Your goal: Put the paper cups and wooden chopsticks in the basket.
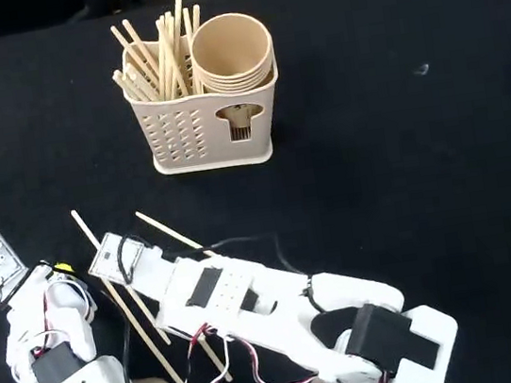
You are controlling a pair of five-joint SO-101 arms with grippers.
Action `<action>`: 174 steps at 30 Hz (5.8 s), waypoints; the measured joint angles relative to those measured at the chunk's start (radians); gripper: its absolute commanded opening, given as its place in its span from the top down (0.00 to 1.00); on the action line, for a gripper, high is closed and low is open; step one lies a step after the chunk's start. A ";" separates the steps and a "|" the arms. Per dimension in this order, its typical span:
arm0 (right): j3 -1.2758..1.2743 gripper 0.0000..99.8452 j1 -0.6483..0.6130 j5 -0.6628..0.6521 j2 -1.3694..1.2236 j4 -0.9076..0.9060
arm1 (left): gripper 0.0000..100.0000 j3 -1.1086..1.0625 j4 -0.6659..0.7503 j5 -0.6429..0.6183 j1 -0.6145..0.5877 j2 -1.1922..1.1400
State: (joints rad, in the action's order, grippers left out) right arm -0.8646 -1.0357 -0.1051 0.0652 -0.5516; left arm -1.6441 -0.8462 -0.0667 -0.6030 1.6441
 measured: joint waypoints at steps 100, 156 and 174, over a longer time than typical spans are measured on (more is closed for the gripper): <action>0.282 0.99 0.425 -0.101 0.344 0.887 | 0.88 0.000 -0.015 0.000 0.000 0.000; -0.393 0.80 0.546 0.005 1.148 -0.218 | 0.78 0.410 -0.307 0.028 -0.066 -0.038; -0.623 0.80 0.546 0.005 1.315 -0.155 | 0.78 0.824 -0.479 -0.370 0.212 -0.994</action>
State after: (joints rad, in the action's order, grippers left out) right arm -1.4876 -0.4895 -0.1005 1.3802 -0.7066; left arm -0.8201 -1.3249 -0.4365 -0.3913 0.6498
